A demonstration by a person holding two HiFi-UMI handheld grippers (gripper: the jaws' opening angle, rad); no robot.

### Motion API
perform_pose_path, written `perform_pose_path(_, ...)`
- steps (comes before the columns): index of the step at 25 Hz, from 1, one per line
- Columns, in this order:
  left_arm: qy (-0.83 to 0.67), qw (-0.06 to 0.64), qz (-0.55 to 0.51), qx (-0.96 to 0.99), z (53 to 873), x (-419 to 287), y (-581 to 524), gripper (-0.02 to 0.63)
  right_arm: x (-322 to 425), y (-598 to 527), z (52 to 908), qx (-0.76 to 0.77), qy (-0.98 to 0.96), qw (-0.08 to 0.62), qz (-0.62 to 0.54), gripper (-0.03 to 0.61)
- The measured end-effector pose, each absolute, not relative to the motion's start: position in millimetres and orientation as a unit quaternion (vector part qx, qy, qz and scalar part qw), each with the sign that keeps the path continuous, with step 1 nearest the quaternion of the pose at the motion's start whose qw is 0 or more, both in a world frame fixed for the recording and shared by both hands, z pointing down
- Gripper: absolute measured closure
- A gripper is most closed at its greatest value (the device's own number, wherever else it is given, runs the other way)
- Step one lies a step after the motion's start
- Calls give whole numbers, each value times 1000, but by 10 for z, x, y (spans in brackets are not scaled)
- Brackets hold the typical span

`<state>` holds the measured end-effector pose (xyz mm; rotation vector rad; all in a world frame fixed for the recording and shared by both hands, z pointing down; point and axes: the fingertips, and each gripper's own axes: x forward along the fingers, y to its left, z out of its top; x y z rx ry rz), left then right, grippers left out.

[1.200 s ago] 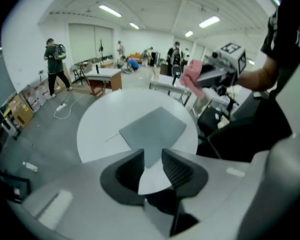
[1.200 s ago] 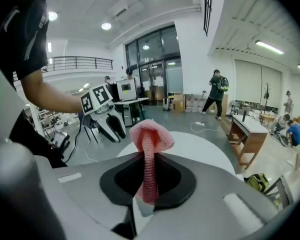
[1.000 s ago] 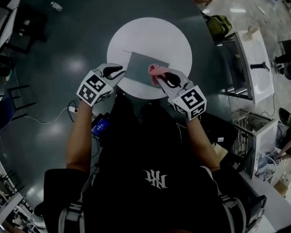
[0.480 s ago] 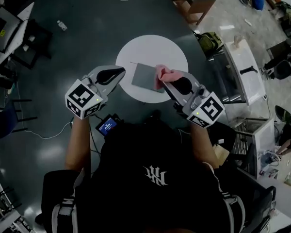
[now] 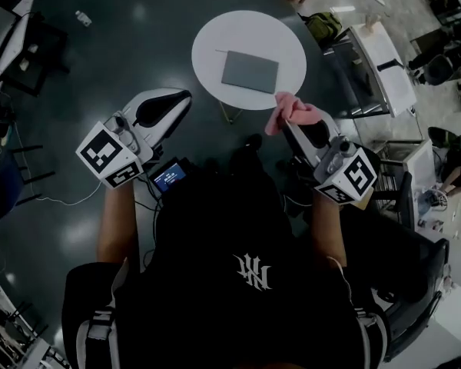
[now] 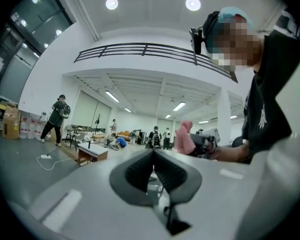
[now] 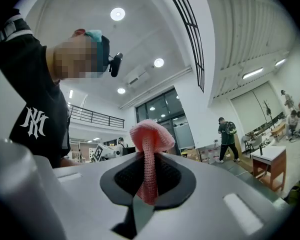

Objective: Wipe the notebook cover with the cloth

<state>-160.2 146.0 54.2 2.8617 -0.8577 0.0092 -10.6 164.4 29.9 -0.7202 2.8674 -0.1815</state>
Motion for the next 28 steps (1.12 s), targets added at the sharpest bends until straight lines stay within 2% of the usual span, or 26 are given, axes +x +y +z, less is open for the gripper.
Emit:
perform_pose_path(5, -270, 91, 20, 958, 772, -1574, 1918, 612, -187, 2178, 319, -241, 964, 88, -67, 549)
perform_pose_path(10, -246, 75, 37, 966, 802, -1294, 2426, 623, -207, 2641, 349, -215, 967, 108, -84, 549)
perform_pose_path(13, -228, 69, 50, 970, 828, -1159, 2801, 623, -288, 2961, 496, -212, 968, 97, -93, 549)
perform_pose_path(19, -195, 84, 76, 974, 1045, -795, 3609, 623, -110, 3752, 656, -236, 963, 88, -97, 551)
perform_pose_path(28, -170, 86, 82, 978, 1207, -537, 4133, 624, 40, 4374, 771, -250, 960, 85, -91, 551)
